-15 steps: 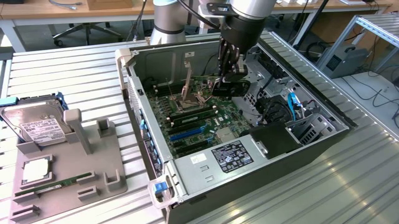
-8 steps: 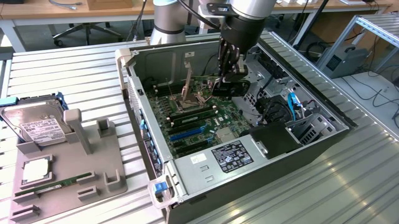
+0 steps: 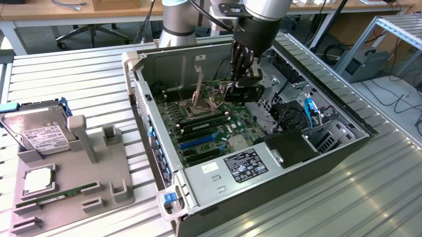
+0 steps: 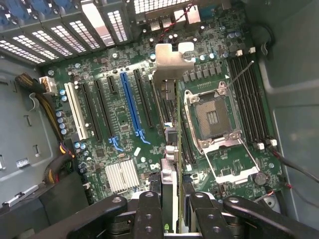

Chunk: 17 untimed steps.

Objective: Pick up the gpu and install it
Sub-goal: 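Insert the gpu into the slot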

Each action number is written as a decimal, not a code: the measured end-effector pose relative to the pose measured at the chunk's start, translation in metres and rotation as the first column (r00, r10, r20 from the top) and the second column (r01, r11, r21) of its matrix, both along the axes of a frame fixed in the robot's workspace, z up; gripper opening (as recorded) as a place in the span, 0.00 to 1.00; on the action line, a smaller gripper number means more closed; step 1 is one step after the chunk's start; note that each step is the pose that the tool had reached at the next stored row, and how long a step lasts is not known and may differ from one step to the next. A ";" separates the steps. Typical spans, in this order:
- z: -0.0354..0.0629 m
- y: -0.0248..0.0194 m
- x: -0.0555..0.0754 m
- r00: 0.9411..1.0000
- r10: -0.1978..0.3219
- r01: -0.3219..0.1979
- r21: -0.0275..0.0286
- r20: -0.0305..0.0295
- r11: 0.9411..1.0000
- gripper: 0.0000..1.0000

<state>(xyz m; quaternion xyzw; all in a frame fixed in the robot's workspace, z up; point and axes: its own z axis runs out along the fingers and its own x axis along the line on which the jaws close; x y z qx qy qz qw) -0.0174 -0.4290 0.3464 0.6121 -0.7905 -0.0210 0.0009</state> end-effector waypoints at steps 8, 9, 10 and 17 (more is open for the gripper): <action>-0.0001 0.0000 0.000 1.000 0.010 -0.010 0.000 0.000 1.000 0.27; -0.0002 0.0000 0.000 1.000 0.011 -0.011 0.000 0.000 1.000 0.27; -0.0002 0.0000 0.000 1.000 0.012 -0.012 0.000 0.000 1.000 0.27; -0.0002 0.0000 0.000 1.000 0.021 -0.021 0.000 0.000 1.000 0.27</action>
